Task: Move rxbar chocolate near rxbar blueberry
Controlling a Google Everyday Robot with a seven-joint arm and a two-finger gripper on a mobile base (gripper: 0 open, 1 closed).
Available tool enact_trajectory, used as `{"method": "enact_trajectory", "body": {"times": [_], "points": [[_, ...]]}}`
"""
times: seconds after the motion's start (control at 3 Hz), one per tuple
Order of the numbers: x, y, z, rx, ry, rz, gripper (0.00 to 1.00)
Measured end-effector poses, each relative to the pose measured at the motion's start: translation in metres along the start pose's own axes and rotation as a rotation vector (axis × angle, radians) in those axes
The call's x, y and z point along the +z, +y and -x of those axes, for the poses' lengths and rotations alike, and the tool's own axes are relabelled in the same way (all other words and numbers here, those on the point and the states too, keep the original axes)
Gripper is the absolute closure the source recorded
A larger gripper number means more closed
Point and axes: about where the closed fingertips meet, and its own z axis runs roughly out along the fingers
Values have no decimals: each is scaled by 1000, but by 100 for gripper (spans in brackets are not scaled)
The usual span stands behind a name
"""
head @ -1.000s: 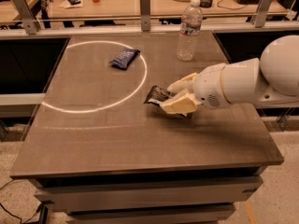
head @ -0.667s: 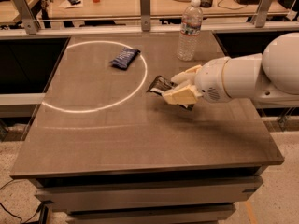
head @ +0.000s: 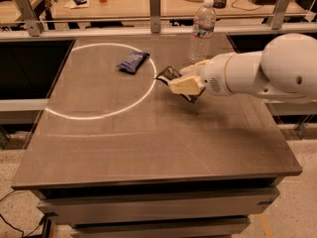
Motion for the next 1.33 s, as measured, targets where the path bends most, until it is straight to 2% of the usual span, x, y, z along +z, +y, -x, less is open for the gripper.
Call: {"method": "enact_trajectory", "body": {"times": [0.33,0.67,1.33], "points": [[26,-17,6,48,9,-25,100],[48,-22,13,69,14,-36,100],[90,-28,26,71,26,-41,100]]}}
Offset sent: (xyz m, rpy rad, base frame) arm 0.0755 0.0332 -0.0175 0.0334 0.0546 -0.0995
